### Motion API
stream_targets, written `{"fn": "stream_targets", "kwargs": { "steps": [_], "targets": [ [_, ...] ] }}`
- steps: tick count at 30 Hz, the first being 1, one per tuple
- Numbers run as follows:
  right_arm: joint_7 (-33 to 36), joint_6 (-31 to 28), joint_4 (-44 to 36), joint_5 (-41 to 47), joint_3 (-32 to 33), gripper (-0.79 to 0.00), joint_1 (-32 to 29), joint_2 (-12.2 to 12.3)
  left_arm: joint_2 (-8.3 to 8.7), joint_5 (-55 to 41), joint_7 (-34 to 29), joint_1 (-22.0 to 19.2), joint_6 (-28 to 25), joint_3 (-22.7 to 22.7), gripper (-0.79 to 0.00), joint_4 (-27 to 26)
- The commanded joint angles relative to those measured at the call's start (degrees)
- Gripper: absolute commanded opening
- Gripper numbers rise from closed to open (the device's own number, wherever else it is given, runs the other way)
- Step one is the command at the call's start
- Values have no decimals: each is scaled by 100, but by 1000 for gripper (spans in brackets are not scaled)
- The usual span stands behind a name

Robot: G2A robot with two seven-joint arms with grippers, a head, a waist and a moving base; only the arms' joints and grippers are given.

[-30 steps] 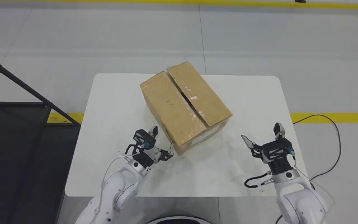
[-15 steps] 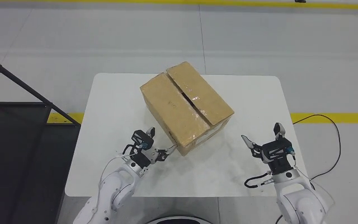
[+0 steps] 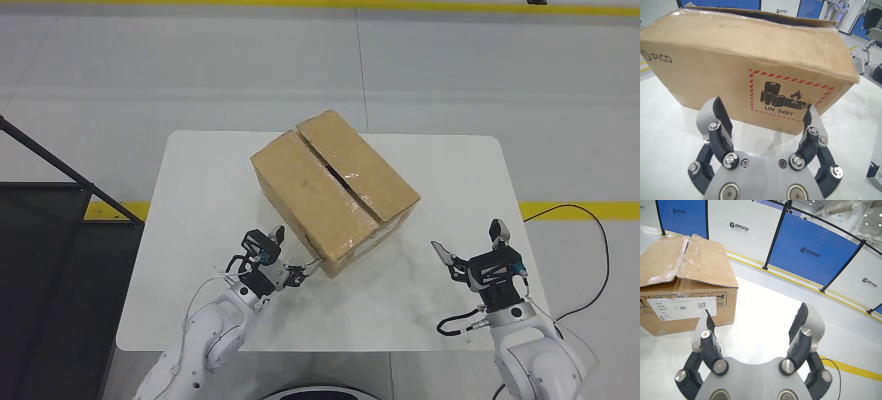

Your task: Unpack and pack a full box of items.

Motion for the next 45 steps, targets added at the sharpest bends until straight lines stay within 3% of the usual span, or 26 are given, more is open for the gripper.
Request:
{"fn": "stream_targets", "kwargs": {
  "steps": [1, 18, 25, 28, 32, 38, 42, 45],
  "targets": [
    [0, 0, 0, 1, 0, 0, 0, 0, -27, -31, -51, -65, 114, 108, 0, 29],
    [0, 0, 0, 1, 0, 0, 0, 0, -250, -47, -298, -448, 827, 950, 0, 112],
    [0, 0, 0, 1, 0, 0, 0, 0, -306, -138, -270, -506, 948, 1052, 0, 148],
    [0, 0, 0, 1, 0, 0, 0, 0, -240, -180, -115, -304, 844, 699, 0, 42],
    [32, -36, 13, 18, -28, 0, 70, -3, -109, -561, 19, 178, 657, -139, 0, -322],
    [457, 159, 514, 337, -327, 0, 904, -58, 18, -1149, 218, 710, 572, -1364, 0, -862],
    [652, 586, 1186, 544, -547, 0, 1586, -123, 47, -1584, 286, 853, 567, -1907, 0, -1003],
    [754, 404, 1337, 487, -586, 0, 1765, -120, 64, -1797, 300, 911, 534, -2222, 0, -1011]
  ]
}}
